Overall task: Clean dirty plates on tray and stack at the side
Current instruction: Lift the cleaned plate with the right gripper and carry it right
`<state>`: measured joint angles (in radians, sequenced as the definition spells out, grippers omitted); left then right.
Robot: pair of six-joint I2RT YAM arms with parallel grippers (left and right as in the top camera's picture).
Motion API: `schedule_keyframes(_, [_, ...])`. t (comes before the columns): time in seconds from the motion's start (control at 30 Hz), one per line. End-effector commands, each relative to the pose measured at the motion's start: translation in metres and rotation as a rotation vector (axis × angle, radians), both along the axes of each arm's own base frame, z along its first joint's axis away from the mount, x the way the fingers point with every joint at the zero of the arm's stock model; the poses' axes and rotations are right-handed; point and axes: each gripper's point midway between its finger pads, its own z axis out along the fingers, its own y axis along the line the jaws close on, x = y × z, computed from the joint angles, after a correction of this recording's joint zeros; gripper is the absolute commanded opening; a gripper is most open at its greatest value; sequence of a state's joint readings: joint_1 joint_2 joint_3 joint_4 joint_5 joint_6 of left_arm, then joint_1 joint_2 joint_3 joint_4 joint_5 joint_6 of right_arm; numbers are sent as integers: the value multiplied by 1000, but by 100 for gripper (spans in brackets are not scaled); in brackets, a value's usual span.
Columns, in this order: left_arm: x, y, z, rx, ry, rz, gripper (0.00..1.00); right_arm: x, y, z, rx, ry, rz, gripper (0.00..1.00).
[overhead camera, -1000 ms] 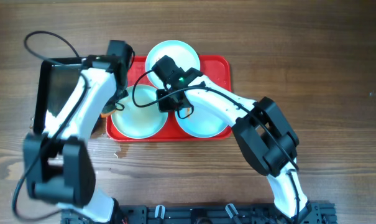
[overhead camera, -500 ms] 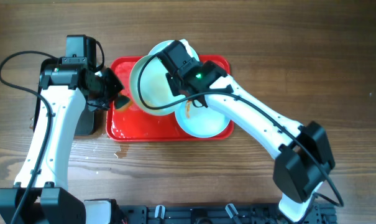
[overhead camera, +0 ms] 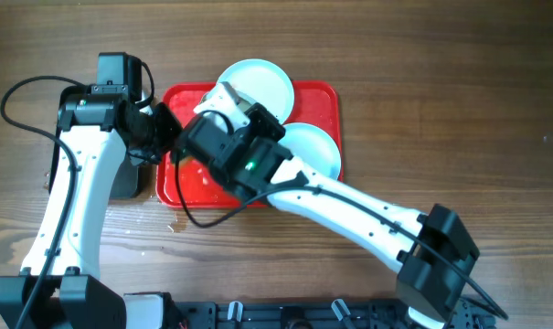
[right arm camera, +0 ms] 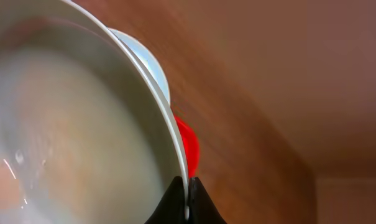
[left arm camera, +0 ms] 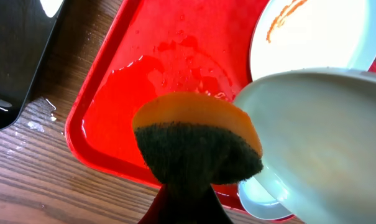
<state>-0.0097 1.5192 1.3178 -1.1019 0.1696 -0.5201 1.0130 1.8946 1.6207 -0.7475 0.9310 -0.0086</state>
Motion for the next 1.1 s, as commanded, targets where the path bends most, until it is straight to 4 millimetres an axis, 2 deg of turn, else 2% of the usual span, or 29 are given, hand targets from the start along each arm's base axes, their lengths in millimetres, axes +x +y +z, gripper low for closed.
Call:
schedule_keyframes(0.0, [1,2,4,9,-12,-12,4,-1,-10,22,-43,-76,-29,4])
schedule_keyframes(0.4, [2,3,2,12,-9,-11,4,-1,-10,23,-94,-74,-3,4])
schedule_keyframes(0.57, [3,3,3,12,-17,-11,4,1,-20,51,-193,-210,-70,4])
schedule_keyframes(0.63, [4,3,3,12,-18,-11,4,-4,-12,38,-73,-172,-69,4])
schedule_keyframes(0.73, [3,3,3,12,-17,-11,4,-19,21,-12,100,105,78,5])
schedule_keyframes(0.77, [3,3,3,12,-16,-11,4,-16,18,-12,139,104,42,4])
schedule_keyframes(0.87, [2,3,2,12,-11,-11,4,-9,-6,20,173,-16,-88,4])
schedule_keyframes(0.93, [2,4,2,18,-12,-9,4,-12,-7,36,236,-27,-94,4])
schedule_keyframes(1.0, [3,7,2,37,-13,-4,4,-15,9,17,313,89,-34,4])
schedule_keyframes(1.07, [3,8,2,40,-12,-3,4,-8,1,-5,241,147,-18,4])
